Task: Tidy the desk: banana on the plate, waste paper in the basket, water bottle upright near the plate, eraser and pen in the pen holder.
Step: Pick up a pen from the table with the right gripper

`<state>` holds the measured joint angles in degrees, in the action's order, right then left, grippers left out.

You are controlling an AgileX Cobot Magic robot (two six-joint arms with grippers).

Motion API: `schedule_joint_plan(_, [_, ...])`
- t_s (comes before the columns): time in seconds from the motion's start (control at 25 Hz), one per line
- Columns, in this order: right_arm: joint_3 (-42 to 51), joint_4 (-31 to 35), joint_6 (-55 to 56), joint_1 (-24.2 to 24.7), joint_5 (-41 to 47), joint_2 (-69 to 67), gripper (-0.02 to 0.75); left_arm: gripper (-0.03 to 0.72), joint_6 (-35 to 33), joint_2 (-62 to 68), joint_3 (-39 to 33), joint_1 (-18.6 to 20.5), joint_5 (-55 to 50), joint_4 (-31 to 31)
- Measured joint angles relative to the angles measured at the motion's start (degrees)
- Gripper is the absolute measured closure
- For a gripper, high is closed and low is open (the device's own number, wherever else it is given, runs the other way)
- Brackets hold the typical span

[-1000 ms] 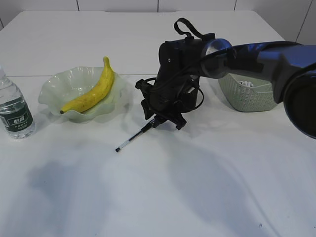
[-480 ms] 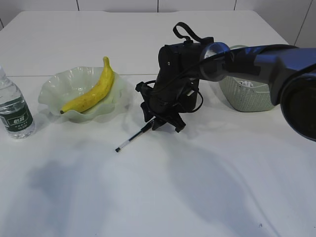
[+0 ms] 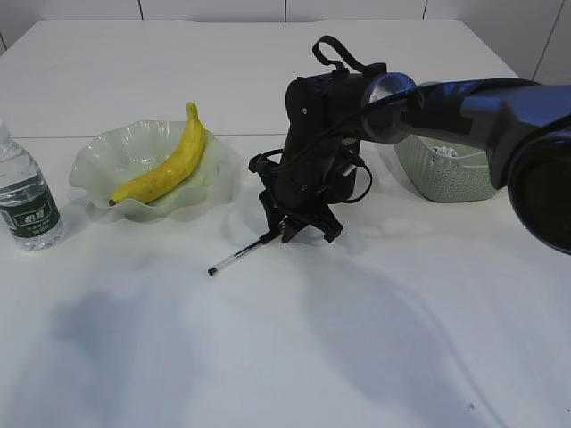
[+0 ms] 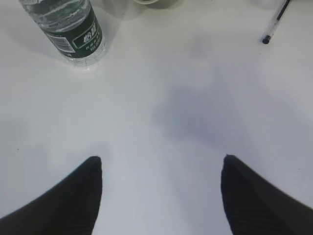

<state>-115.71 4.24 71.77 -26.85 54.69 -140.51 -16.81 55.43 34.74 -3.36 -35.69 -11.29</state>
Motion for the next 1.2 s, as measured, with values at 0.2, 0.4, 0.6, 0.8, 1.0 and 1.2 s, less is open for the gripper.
schedule_joint_plan(0.2, [0.0,-0.17,0.14,0.0,0.22,0.0,0.498,0.151,0.0,0.0,0.0,0.0,0.0,0.0])
schedule_joint_plan(0.4, [0.0,-0.5,0.94,0.0,0.32,0.0,0.498,0.151,0.0,0.0,0.0,0.0,0.0,0.0])
schedule_joint_plan(0.6, [0.0,-1.1,2.53,0.0,0.32,0.0,0.498,0.151,0.0,0.0,0.0,0.0,0.0,0.0])
schedule_joint_plan(0.8, [0.0,-1.47,2.9,0.0,2.29,0.0,0.498,0.151,0.0,0.0,0.0,0.0,0.0,0.0])
schedule_joint_plan(1.0, [0.0,-1.82,2.9,0.0,2.66,0.1,0.498,0.151,0.0,0.0,0.0,0.0,0.0,0.0])
schedule_joint_plan(1.2, [0.0,-1.82,3.39,0.0,2.43,0.1,0.498,0.151,0.0,0.0,0.0,0.0,0.0,0.0])
